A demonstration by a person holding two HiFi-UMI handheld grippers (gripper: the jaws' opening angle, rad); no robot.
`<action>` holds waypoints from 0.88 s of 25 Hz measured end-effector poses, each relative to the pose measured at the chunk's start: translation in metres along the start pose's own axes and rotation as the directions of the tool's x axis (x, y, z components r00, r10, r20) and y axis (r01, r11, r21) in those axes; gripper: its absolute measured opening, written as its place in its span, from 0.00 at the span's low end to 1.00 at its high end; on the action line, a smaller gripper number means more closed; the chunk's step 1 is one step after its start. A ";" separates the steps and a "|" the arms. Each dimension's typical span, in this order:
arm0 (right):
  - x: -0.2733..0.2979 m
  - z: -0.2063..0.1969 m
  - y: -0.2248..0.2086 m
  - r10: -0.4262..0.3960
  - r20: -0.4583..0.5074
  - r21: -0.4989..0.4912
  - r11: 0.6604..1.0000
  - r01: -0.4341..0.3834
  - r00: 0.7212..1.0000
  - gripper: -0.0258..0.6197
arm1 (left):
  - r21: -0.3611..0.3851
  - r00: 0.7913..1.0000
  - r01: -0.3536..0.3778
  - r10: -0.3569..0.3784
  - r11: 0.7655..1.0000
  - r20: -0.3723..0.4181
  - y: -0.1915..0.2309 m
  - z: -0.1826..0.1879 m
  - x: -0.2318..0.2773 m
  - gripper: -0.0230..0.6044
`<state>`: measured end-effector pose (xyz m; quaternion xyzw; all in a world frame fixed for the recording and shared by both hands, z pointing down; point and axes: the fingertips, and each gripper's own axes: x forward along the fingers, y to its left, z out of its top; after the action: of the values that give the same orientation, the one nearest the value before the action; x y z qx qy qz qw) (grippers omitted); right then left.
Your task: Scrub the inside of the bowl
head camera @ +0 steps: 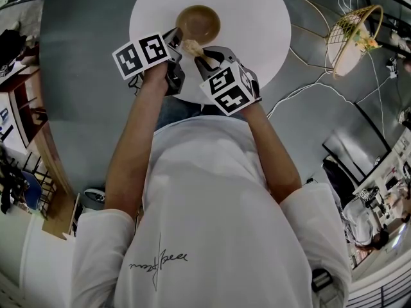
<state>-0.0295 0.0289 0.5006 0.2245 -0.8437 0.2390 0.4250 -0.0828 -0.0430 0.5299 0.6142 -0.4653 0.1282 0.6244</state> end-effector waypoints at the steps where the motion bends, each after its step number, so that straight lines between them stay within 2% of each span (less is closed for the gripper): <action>1: 0.001 0.002 0.000 0.003 0.003 0.001 1.000 -0.003 1.000 0.17 | 0.000 1.000 0.001 -0.001 1.000 -0.002 0.000 0.000 0.000 0.06; 7: 0.001 0.007 -0.002 0.005 0.009 0.020 1.000 -0.005 1.000 0.17 | -0.003 1.000 0.014 -0.014 1.000 -0.014 0.000 -0.001 0.001 0.06; 12: 0.002 0.005 -0.001 0.021 0.027 0.072 0.997 -0.023 0.999 0.17 | 0.000 1.000 0.016 -0.016 1.000 -0.018 0.002 -0.001 0.000 0.06; 22: -0.001 -0.002 -0.005 0.011 0.022 0.094 0.996 -0.013 1.000 0.17 | -0.001 1.000 0.008 -0.008 1.000 -0.015 0.005 -0.004 -0.001 0.06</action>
<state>-0.0250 0.0265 0.5020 0.2419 -0.8373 0.2785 0.4036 -0.0849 -0.0381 0.5333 0.6149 -0.4580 0.1300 0.6287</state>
